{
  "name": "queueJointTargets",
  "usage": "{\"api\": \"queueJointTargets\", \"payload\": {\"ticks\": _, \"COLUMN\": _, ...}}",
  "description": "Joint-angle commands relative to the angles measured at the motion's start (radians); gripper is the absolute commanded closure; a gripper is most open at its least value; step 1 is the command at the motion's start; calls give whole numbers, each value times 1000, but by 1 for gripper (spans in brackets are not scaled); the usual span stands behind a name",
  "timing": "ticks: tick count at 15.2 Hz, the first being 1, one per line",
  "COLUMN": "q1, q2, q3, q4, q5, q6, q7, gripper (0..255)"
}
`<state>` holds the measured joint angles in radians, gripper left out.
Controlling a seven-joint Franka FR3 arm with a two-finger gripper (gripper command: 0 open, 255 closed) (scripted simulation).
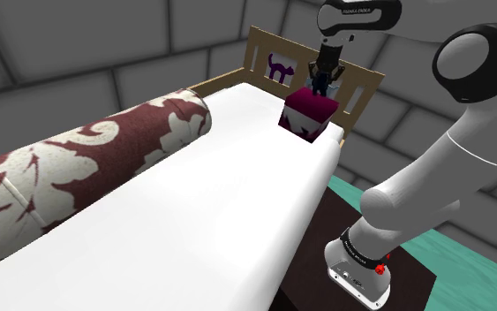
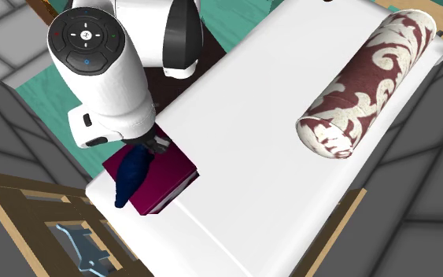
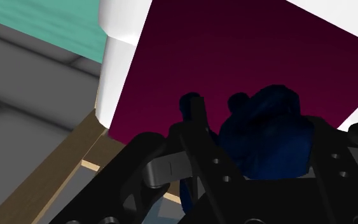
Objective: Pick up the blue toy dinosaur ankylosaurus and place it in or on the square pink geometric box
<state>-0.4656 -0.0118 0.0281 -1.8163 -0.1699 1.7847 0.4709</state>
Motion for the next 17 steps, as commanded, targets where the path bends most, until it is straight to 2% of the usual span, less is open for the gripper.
{"api": "queueJointTargets", "payload": {"ticks": 1, "q1": -2, "q2": 6, "q3": -2, "q4": -5, "q5": -1, "q6": 1, "q7": 0, "gripper": 255}}
{"api": "queueJointTargets", "payload": {"ticks": 2, "q1": -2, "q2": 6, "q3": -2, "q4": -5, "q5": -1, "q6": 1, "q7": 0, "gripper": 255}}
{"api": "queueJointTargets", "payload": {"ticks": 3, "q1": -4, "q2": 4, "q3": -3, "q4": -7, "q5": -1, "q6": 1, "q7": -2, "gripper": 0}}
{"api": "queueJointTargets", "payload": {"ticks": 8, "q1": -2, "q2": 6, "q3": -2, "q4": -5, "q5": -1, "q6": 1, "q7": 0, "gripper": 0}}
{"api": "queueJointTargets", "payload": {"ticks": 12, "q1": 7, "q2": 15, "q3": 7, "q4": 132, "q5": 2, "q6": -128, "q7": -4, "gripper": 0}}
{"api": "queueJointTargets", "payload": {"ticks": 17, "q1": 7, "q2": 15, "q3": 7, "q4": 132, "q5": 2, "q6": -128, "q7": -4, "gripper": 0}}
